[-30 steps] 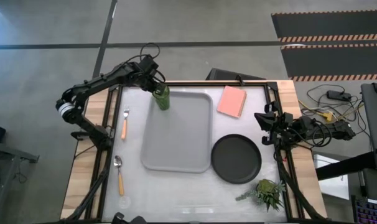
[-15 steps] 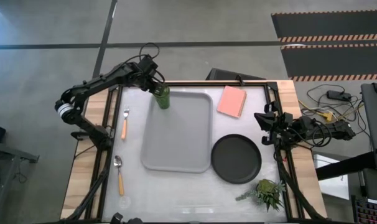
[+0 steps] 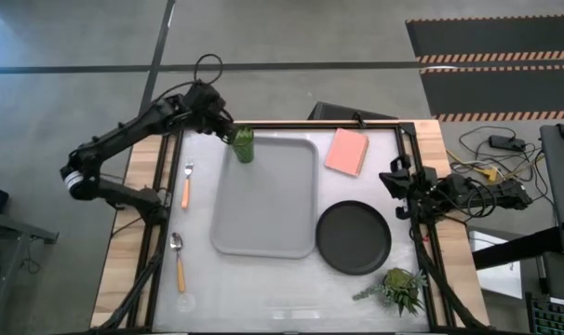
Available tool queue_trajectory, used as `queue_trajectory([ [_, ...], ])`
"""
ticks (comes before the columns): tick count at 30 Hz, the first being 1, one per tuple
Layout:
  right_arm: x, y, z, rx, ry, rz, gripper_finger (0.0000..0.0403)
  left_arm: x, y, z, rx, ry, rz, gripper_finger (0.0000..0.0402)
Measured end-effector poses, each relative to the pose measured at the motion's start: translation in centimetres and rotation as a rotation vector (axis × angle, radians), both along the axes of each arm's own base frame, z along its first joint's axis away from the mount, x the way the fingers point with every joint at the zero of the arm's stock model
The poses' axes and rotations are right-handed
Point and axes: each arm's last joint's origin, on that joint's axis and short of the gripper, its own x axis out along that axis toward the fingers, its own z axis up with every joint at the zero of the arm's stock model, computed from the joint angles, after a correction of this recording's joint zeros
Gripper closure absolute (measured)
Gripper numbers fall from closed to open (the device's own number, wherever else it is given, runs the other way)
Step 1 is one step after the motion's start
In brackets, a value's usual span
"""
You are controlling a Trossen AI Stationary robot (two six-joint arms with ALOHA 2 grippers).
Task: Pick and place plate/cup/fork/spoon on tray
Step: Put the black plate on the gray serving tray to the left of the green cup
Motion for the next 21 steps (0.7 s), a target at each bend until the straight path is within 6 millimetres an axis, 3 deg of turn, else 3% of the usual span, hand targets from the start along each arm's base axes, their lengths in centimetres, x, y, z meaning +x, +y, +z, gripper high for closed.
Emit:
queue_trajectory([
  [4, 0.5, 0.2, -0.4, 0.094, 0.034, 0.095, 0.0394, 0.7, -3.5, 0.5, 0.137, -0.214, -0.140, 0.0307],
  [10, 2.0, 0.5, -0.2, 0.186, 0.145, 0.142, 0.0394, 0.8, -8.4, -1.0, 0.322, -0.534, -0.361, 0.0307],
  [15, 5.0, 1.2, 0.5, 0.232, 0.461, 0.143, 0.0394, -0.3, -10.5, -3.1, 0.447, -0.718, -0.449, 0.0308],
  [21, 6.0, 1.5, 2.8, 0.299, 0.974, 0.055, 0.0394, -2.2, -11.1, -5.3, 0.497, -0.827, -0.441, 0.0308],
])
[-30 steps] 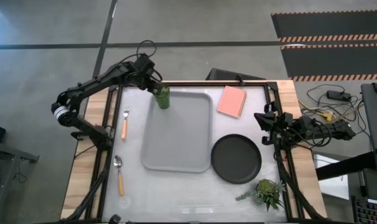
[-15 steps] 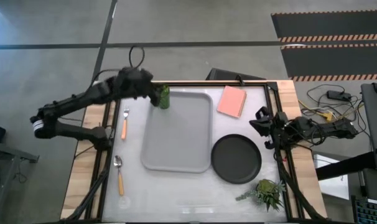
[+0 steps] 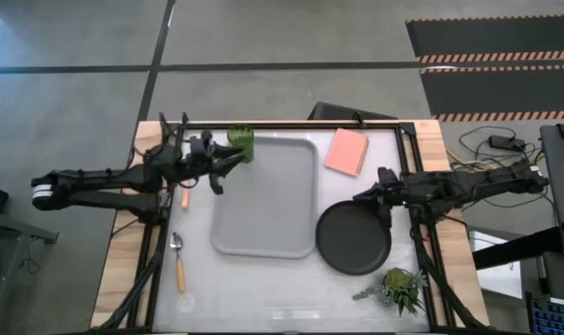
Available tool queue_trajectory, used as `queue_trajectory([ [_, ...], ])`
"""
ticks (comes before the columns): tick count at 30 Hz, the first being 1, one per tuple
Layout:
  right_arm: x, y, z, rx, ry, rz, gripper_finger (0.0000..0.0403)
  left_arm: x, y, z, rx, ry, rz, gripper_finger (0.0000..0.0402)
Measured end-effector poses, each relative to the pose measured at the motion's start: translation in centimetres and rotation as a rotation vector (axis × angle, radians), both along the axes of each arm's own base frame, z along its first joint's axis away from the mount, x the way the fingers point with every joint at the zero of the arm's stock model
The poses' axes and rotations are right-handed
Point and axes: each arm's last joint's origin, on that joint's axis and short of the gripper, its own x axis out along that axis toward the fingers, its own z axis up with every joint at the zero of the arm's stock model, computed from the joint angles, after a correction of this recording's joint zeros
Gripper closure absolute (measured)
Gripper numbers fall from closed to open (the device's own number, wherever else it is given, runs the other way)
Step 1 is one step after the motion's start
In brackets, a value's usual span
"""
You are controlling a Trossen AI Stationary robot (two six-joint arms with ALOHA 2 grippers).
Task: Pick and place plate/cup/fork/spoon on tray
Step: Put the black plate on the gray serving tray to the left of the green cup
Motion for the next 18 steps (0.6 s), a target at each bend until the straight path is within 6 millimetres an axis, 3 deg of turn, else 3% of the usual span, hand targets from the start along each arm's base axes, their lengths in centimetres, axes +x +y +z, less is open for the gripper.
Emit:
queue_trajectory([
  [7, -0.2, -0.1, 1.4, -0.002, 0.452, -0.116, 0.0394, -1.4, -0.3, -0.2, 0.019, -0.043, 0.002, 0.0308],
  [18, 0.3, -0.1, -0.1, -0.069, 0.581, -0.091, 0.0394, -1.5, -0.3, -0.2, 0.058, -0.033, 0.009, 0.0308],
])
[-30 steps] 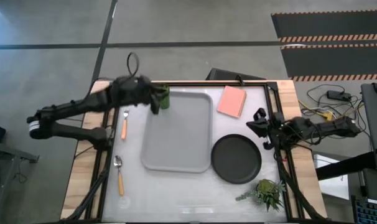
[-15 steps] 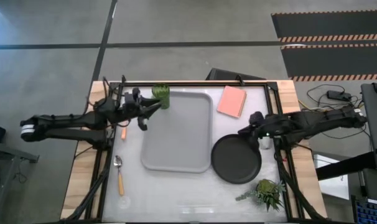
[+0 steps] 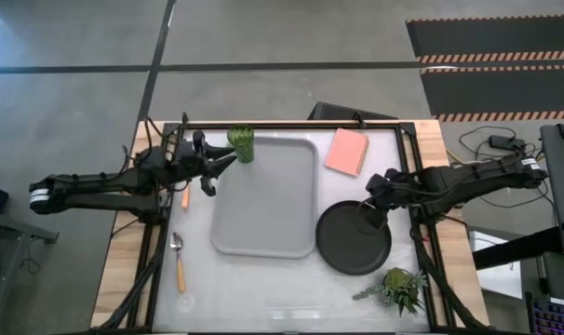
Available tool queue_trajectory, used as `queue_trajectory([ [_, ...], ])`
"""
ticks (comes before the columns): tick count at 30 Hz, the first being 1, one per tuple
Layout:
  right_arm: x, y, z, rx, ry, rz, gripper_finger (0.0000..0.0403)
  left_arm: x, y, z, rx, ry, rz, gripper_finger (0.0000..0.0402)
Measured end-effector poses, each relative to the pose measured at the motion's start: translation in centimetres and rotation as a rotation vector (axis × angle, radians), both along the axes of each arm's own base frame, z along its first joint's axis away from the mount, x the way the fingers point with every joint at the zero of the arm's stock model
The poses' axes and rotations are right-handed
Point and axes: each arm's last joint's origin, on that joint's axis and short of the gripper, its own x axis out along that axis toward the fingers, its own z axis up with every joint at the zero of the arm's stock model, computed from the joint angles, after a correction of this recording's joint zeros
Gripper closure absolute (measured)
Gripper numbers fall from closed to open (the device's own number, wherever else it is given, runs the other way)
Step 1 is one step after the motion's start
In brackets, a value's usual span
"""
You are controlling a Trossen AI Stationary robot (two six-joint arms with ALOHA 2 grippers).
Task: Pick and place plate/cup/fork/spoon on tray
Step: Put the black plate on the gray serving tray to the left of the green cup
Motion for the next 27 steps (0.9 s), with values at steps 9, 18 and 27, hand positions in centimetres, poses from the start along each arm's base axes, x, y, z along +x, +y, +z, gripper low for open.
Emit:
queue_trajectory([
  [9, 0.2, -0.3, -0.2, -0.069, 0.025, 0.048, 0.0350, 0.0, 0.0, -0.1, 0.000, 0.003, 0.000, 0.0308],
  [18, 4.0, -0.1, -1.9, -0.147, -0.041, 0.162, 0.0219, -0.3, -0.1, 0.1, 0.008, -0.012, 0.001, 0.0308],
  [27, 6.0, -2.1, -4.3, -0.122, 0.079, 0.206, 0.0192, -1.2, -0.2, 0.8, 0.075, -0.040, 0.015, 0.0308],
])
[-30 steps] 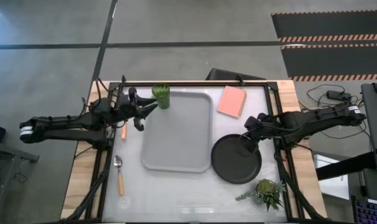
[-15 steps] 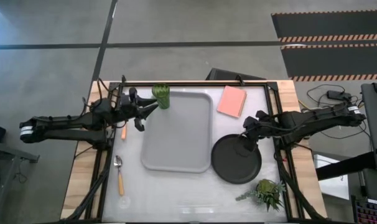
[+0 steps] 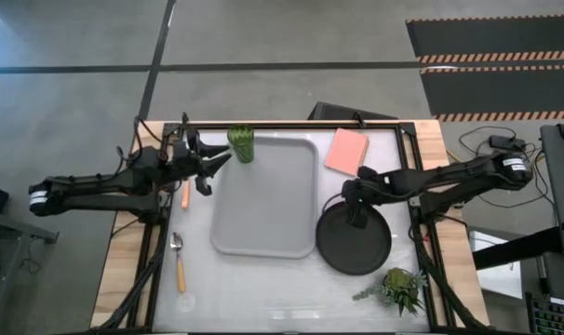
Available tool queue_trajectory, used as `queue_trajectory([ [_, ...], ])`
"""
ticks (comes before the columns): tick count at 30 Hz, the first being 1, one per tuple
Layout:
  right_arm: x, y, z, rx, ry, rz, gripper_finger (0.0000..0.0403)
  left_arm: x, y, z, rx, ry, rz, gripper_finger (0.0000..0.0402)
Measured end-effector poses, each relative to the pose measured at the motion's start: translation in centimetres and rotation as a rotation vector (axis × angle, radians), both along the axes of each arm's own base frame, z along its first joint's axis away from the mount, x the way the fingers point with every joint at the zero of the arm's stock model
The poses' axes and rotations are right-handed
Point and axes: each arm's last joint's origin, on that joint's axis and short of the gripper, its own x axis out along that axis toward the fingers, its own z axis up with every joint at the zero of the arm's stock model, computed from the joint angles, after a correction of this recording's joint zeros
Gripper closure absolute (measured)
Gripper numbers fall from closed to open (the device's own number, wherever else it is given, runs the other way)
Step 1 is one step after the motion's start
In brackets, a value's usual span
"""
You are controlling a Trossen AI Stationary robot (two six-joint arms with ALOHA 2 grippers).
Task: Pick and place plate/cup/fork/spoon on tray
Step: Put the black plate on the gray serving tray to the left of the green cup
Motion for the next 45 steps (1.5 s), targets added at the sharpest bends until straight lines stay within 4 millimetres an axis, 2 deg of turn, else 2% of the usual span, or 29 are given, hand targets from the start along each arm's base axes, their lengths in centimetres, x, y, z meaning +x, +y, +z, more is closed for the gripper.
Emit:
queue_trajectory([
  [10, -0.6, -1.8, -2.0, 0.077, 0.071, -0.006, 0.0205, -0.4, -0.1, 0.3, 0.020, -0.014, 0.005, 0.0308],
  [16, -0.5, -2.4, -2.2, 0.082, 0.071, -0.028, 0.0215, -0.1, 0.0, 0.1, 0.018, -0.002, 0.005, 0.0308],
  [22, -0.3, -2.4, -2.8, 0.080, 0.090, -0.020, 0.0220, -0.2, 0.0, 0.1, 0.017, -0.003, 0.005, 0.0308],
  [30, 0.3, -2.5, -4.6, 0.089, 0.163, -0.025, 0.0226, -0.1, 0.0, 0.1, 0.013, -0.003, 0.003, 0.0308],
  [33, 0.4, -2.5, -5.2, 0.104, 0.189, -0.025, 0.0254, -0.1, 0.0, 0.1, 0.013, -0.004, 0.003, 0.0308],
  [41, 0.5, -2.3, -5.4, 0.159, 0.194, 0.006, 0.0378, -0.1, 0.0, 0.1, 0.012, -0.002, 0.003, 0.0308],
  [45, 0.3, -2.3, -4.6, 0.158, 0.162, 0.012, 0.0387, -0.1, 0.0, 0.1, 0.012, -0.002, 0.003, 0.0308],
])
